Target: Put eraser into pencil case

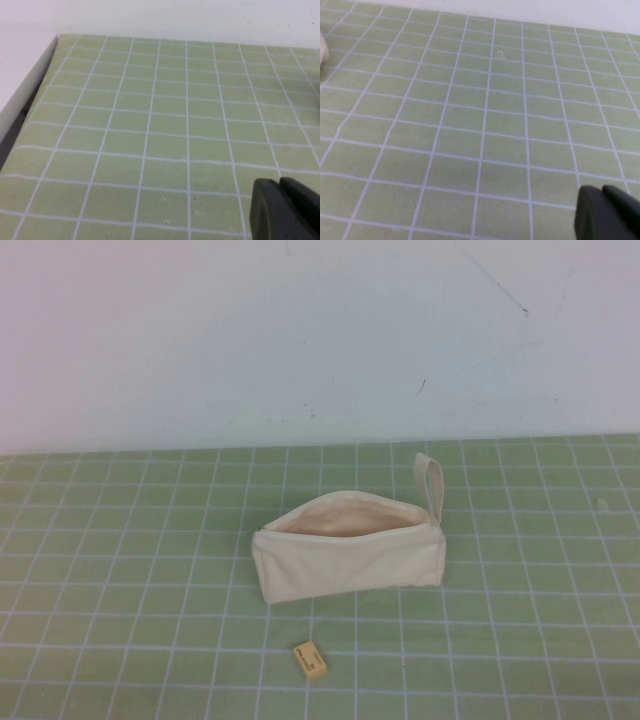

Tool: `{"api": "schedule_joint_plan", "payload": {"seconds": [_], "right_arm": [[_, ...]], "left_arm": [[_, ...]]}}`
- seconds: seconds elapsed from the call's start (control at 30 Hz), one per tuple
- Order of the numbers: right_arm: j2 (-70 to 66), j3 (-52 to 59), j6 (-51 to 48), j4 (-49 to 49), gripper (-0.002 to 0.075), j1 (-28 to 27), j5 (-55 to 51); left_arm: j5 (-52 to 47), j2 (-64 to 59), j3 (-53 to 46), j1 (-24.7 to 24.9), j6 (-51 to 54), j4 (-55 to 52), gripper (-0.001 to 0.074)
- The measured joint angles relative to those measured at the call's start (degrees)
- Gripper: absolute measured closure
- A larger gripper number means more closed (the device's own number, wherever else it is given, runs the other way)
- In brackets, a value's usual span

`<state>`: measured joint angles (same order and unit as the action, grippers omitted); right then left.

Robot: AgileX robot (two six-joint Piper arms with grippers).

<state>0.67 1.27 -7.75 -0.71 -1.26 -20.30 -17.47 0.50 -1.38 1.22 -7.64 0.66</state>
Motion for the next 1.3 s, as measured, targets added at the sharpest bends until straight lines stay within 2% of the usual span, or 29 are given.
{"api": "schedule_joint_plan", "payload": {"seconds": [0.13,0.23,0.63,0.73,0.8,0.87,0.93,1.0,1.1,1.23,1.3], "right_arm": [[0.00,0.00,0.00,0.00,0.0727,0.00,0.00],[0.00,0.00,0.00,0.00,0.0727,0.00,0.00],[0.00,0.00,0.00,0.00,0.0727,0.00,0.00],[0.00,0.00,0.00,0.00,0.0727,0.00,0.00],[0.00,0.00,0.00,0.00,0.0727,0.00,0.00],[0.00,0.00,0.00,0.00,0.0727,0.00,0.00],[0.00,0.00,0.00,0.00,0.0727,0.00,0.00],[0.00,0.00,0.00,0.00,0.0727,0.00,0.00],[0.00,0.00,0.00,0.00,0.0727,0.00,0.00],[0.00,0.00,0.00,0.00,0.0727,0.00,0.00],[0.00,0.00,0.00,0.00,0.0727,0.00,0.00]], "left_arm": [[2.59,0.00,-0.11,0.00,0.00,-0.13,0.0736],[8.57,0.00,-0.11,0.00,0.00,-0.66,0.0736],[48.89,0.00,-0.11,0.00,3.54,-8.47,0.0736],[56.26,0.00,-0.11,0.00,3.54,-8.24,0.0736],[57.68,0.05,-0.11,0.00,2.70,-7.82,0.0736],[52.46,0.14,2.47,0.00,0.44,-8.19,0.0736],[42.03,0.14,7.61,0.00,-1.73,-9.26,0.0736],[26.95,-1.00,14.81,0.00,-3.63,-9.85,0.0736],[12.14,-6.32,25.08,0.00,-5.60,-9.50,0.0736],[-3.65,-15.97,34.08,0.00,-4.42,-5.24,0.0736],[-9.59,-21.18,37.17,0.00,0.23,-0.15,0.0736]]}}
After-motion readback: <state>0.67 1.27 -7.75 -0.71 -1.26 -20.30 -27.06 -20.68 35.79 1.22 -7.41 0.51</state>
